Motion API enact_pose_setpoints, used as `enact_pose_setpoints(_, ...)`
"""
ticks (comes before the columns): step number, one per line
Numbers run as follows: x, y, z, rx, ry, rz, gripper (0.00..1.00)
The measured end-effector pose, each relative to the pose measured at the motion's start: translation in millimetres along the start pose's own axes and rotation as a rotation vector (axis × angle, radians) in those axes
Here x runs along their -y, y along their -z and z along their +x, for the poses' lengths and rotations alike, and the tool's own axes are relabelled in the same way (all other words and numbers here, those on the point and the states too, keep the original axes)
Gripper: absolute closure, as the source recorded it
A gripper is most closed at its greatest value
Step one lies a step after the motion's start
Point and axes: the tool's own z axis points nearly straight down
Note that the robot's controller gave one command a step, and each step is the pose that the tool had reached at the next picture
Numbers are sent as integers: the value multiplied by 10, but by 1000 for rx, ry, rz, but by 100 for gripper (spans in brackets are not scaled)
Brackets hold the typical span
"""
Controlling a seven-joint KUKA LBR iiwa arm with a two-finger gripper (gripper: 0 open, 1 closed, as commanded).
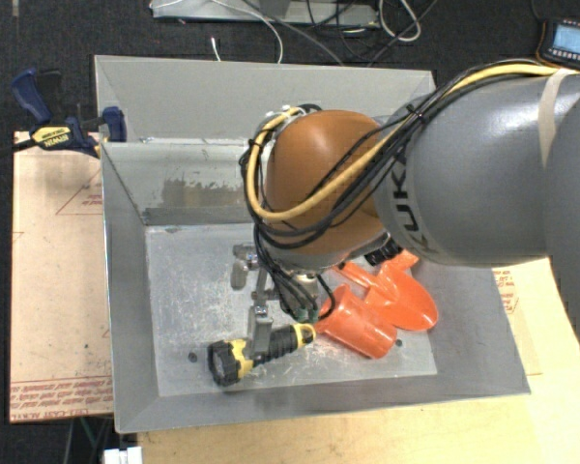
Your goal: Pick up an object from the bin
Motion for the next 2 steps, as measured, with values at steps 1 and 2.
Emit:
enact_pose_setpoints(1,10,33,-19,7,-4,-1,0)
enact_pose_setpoints(2,477,-899,71,10,419,0,0)
